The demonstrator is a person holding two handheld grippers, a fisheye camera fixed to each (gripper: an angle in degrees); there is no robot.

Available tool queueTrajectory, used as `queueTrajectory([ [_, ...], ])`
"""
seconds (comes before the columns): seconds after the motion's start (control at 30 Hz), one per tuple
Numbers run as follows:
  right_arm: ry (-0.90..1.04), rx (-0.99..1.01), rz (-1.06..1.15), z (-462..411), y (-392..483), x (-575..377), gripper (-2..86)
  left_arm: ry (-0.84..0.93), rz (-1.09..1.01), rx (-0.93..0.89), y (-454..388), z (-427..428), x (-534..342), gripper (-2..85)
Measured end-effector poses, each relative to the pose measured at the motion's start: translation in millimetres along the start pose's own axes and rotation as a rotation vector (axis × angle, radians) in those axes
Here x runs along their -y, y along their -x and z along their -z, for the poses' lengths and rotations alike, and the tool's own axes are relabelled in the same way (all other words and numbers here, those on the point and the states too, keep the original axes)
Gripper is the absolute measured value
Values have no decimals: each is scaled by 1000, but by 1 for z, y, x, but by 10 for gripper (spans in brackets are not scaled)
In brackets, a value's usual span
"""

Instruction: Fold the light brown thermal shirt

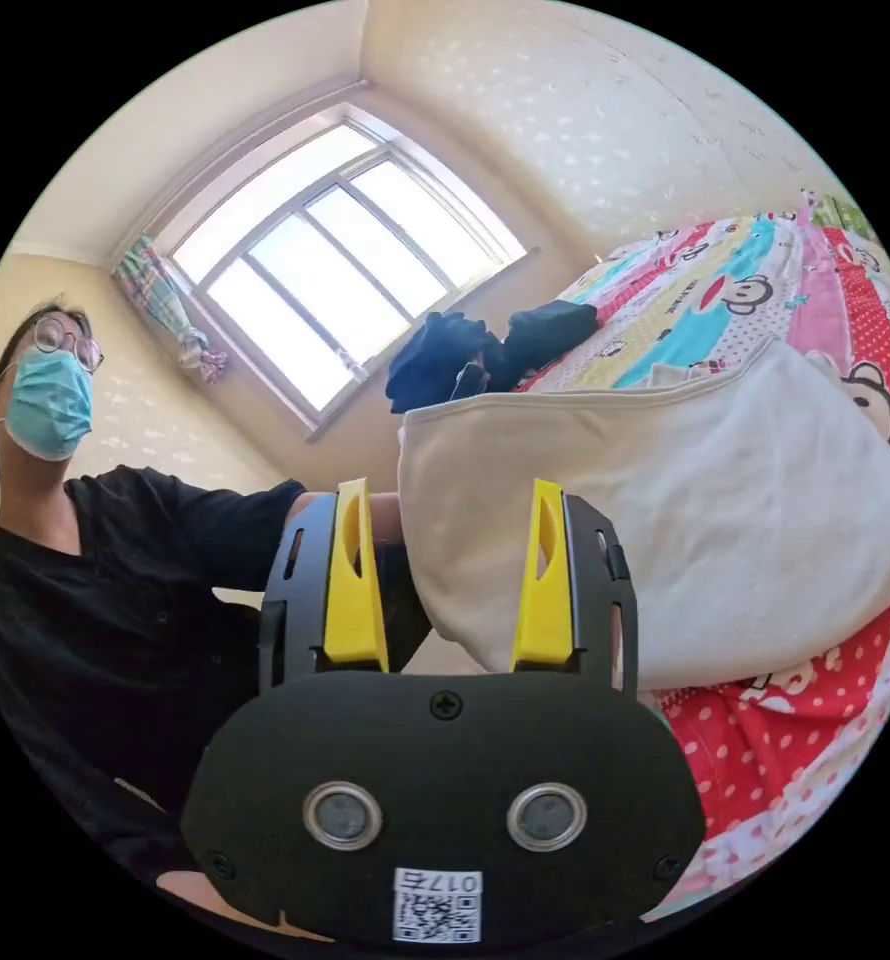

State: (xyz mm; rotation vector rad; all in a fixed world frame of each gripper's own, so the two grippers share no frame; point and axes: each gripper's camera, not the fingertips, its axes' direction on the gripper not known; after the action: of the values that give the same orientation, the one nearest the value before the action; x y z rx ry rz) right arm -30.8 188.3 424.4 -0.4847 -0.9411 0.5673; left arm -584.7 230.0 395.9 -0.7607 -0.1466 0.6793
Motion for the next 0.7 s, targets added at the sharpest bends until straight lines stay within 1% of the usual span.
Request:
queueTrajectory([
  [0.07,108,-124,7,-46,10,13,204,0,0,0,7,3,0,-8],
  [0.1,277,-267,2,-90,10,15,197,0,0,3,11,6,-1,-8],
  [0.13,364,-392,24,-127,10,8,185,-1,-1,4,13,7,-1,-8],
  [0.2,301,-508,71,-142,25,-4,170,-11,-4,8,20,14,-4,-9],
  [0.27,298,-588,84,-138,42,-10,137,-12,6,-8,29,19,-5,-10],
  [0.3,280,-640,94,-127,55,-17,82,-17,15,-26,35,23,-7,-10],
  [0.33,230,-699,68,-109,65,-25,50,-19,20,-36,39,25,-8,-10],
  [0.37,206,-728,51,-98,70,-30,46,-23,31,-62,47,28,-9,-10],
  [0.43,70,-844,-47,-41,91,-57,37,-27,51,-107,59,32,-11,-10],
  [0.5,-46,-899,-144,6,105,-88,34,-31,79,-181,77,37,-14,-10],
  [0.53,-62,-917,-214,28,109,-108,32,-33,87,-207,82,39,-15,-10],
  [0.57,-42,-912,-246,35,109,-118,31,-44,107,-274,92,42,-19,-10],
  [0.6,64,-848,-308,41,100,-133,29,-61,150,-351,105,47,-27,-10],
  [0.63,204,-725,-386,39,86,-148,26,-72,178,-387,111,48,-32,-9],
  [0.7,323,-540,-451,32,70,-170,21,-152,258,-506,131,62,-54,-8],
])
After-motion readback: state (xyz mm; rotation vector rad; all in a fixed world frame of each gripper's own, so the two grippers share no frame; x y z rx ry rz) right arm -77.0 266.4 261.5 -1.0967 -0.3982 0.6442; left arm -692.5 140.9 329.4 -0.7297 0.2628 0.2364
